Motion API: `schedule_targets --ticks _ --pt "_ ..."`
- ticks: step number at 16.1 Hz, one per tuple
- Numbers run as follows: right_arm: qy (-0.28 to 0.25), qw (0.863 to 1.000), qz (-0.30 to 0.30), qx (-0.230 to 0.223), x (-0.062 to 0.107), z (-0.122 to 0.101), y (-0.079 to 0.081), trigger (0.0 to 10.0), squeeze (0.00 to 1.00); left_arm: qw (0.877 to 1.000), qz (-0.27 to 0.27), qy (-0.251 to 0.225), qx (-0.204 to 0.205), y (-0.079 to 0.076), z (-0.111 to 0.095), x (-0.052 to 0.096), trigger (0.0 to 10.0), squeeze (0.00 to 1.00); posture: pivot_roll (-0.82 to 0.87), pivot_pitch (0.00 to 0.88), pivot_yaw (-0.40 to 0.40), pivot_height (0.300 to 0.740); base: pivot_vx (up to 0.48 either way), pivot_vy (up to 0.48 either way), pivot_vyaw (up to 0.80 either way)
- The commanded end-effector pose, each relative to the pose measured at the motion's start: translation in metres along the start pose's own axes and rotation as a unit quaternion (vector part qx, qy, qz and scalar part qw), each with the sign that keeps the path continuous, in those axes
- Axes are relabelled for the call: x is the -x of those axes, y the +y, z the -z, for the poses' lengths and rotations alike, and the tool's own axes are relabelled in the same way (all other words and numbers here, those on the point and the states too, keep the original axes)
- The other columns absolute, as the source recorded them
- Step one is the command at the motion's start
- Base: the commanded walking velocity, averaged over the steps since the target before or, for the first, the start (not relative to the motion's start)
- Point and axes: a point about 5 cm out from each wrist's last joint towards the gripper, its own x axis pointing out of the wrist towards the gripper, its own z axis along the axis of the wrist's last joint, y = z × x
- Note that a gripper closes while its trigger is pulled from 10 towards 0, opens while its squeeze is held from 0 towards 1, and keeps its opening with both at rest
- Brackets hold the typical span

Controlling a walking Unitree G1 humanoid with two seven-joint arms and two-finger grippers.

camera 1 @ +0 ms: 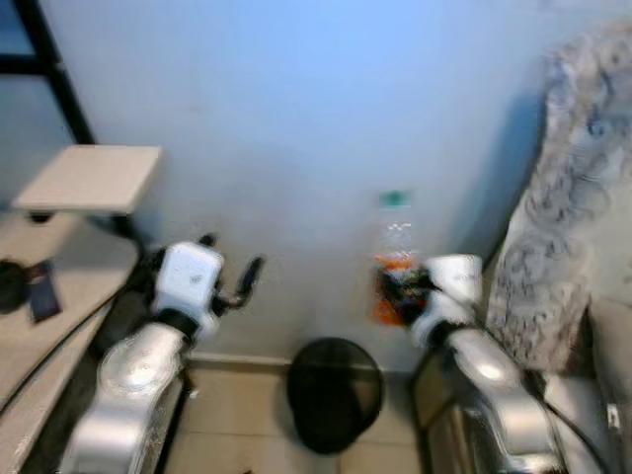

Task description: Clean up the room

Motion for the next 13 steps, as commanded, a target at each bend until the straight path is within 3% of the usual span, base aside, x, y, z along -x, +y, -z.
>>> schedule_targets --ticks 1,6,9,13 --pt "0.015 1.0 0.015 0.012 0.004 0.002 -0.013 10.0 0.0 1.0 0.027 -0.007 0.007 -0.009 -0.005 -0.003 10.0 0.0 0.01 0.0 -0.009 0.74 0.0 0.0 0.0" --pt "0.11 0.988 -0.052 0.1 -0.026 0.022 -0.015 10.0 0.0 0.984 0.164 0.067 -0.025 -0.015 0.013 0.007 10.0 0.0 0.01 0.0 -0.019 0.74 0.0 0.0 0.0" --pt "0.152 0.976 -0.087 0.131 -0.042 0.039 -0.009 10.0 0.0 0.973 0.2 0.091 -0.075 -0.011 0.023 0.011 10.0 0.0 0.01 0.0 -0.033 0.74 0.0 0.0 0.0" --pt "0.195 0.961 -0.1 0.169 -0.062 0.054 0.002 10.0 0.0 0.949 0.272 0.131 -0.094 -0.009 0.036 0.022 10.0 0.0 0.01 0.0 -0.04 0.74 0.0 0.0 0.0"
